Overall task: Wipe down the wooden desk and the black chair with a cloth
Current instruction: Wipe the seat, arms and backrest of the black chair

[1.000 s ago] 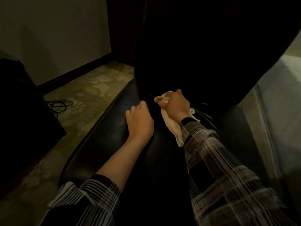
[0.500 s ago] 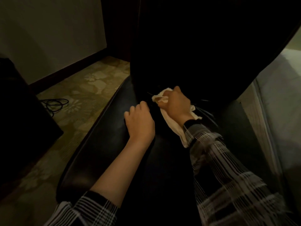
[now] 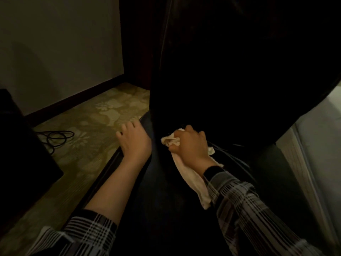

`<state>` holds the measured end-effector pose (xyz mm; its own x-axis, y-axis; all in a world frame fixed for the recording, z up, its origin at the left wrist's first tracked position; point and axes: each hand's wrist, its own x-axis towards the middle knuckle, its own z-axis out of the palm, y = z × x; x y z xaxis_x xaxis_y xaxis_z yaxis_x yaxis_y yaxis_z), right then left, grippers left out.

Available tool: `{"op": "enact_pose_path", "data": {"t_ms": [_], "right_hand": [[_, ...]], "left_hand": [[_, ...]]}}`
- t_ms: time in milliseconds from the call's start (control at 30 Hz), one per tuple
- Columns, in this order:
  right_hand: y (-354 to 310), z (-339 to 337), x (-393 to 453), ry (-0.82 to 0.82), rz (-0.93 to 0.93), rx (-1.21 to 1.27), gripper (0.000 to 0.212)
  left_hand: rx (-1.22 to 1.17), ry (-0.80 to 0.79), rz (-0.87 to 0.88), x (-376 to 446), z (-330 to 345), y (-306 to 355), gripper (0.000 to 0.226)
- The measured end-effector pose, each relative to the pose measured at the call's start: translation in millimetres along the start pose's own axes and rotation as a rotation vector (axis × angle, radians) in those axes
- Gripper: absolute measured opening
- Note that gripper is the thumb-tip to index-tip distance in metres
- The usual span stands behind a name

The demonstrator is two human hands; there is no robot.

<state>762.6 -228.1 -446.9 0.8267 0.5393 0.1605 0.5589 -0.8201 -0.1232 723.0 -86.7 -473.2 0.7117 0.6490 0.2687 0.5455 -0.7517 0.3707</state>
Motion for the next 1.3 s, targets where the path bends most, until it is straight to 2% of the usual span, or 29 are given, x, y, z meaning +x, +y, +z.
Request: {"op": "enact_pose_path", "data": {"t_ms": [200, 400, 500, 600, 700, 800, 900, 1067, 1233, 1300], "right_hand": [[1.6, -0.5, 28.2, -0.007, 0.069, 0.004, 0.04], [13.8, -18.3, 3.7, -0.062, 0.065, 0.043, 0.032], [14.7, -19.5, -13.7, -0.049, 0.072, 0.009, 0.034], [17.5, -21.3, -22.4, -0.057, 0.088, 0.02, 0.031], [24.0, -28.4, -27.9, -0.074, 0.142, 0.187, 0.028], [38.3, -46.4, -39.4, 0.023, 0.168, 0.326, 0.024], [56.7, -69.1, -57.9, 0.135, 0.136, 0.377, 0.017], [82.2, -75.4, -85.4, 0.138, 0.151, 0.415, 0.014], [94.3, -64.4, -100.0, 0.216, 0.246, 0.63, 0.023], [95.1, -65.9, -103.1, 0.238, 0.265, 0.752, 0.019]], "left_hand": [[-0.01, -0.002, 0.123, 17.1, 16.3, 3.9, 0.027], [-0.001, -0.064, 0.3, 34.9, 13.9, 22.8, 0.02], [0.14, -0.114, 0.364, 30.6, 7.2, 37.6, 0.026], [0.211, -0.225, 0.325, 0.0, -0.9, 52.7, 0.042], [0.167, -0.327, 0.218, -50.6, -7.3, 57.0, 0.055], [0.129, -0.339, 0.177, -90.5, -7.2, 50.1, 0.059], [0.05, -0.296, 0.189, -92.6, -5.1, 46.8, 0.057], [0.021, -0.269, 0.251, -80.6, -0.6, 48.0, 0.053], [0.015, -0.281, 0.324, -68.7, 1.3, 47.1, 0.051], [0.007, -0.294, 0.36, -63.0, 3.6, 47.6, 0.05]]}}
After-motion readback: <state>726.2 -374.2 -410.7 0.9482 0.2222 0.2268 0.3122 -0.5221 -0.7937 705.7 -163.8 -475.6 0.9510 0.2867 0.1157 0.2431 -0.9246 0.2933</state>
